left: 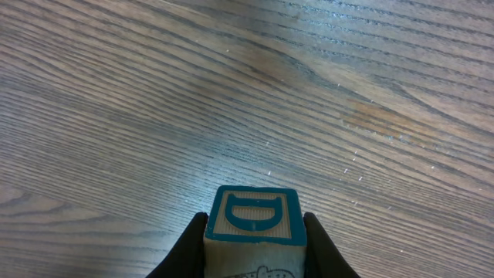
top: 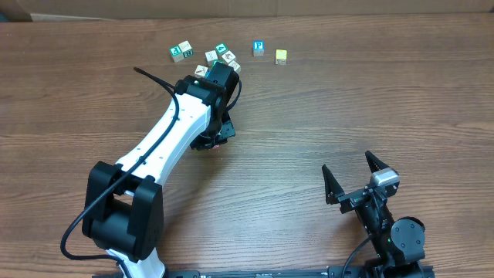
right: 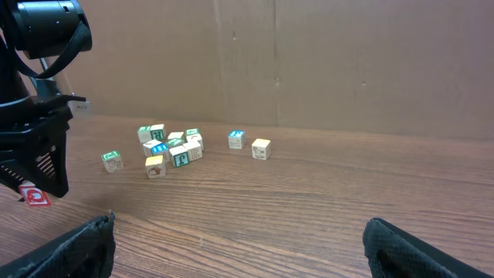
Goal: Form a horizontal line
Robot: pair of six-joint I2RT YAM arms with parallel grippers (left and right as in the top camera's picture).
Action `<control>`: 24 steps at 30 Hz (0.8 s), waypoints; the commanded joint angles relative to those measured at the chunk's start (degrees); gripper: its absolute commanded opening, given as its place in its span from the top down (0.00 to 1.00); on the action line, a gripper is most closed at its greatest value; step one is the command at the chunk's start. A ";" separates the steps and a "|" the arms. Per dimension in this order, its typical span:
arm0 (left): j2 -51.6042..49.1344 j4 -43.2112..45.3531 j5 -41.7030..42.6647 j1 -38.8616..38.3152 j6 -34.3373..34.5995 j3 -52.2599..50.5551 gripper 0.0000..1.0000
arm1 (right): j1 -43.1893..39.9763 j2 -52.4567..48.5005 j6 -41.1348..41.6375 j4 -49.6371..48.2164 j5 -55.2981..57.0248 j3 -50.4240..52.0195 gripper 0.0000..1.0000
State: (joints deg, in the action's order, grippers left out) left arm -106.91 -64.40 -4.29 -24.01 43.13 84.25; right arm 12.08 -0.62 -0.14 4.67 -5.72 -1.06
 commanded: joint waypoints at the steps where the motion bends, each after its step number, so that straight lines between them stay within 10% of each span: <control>1: 1.05 0.33 0.28 -0.02 0.79 -0.44 0.96 | -0.20 0.46 0.31 -0.26 0.46 0.59 0.00; 24: 1.05 0.85 0.28 -0.02 0.81 -0.52 0.96 | -0.20 0.46 0.31 -0.26 0.48 0.59 0.00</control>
State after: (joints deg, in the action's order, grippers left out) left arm -106.91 -63.57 -4.32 -24.01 43.16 84.25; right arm 12.08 -0.62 -0.16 4.69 -5.69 -1.06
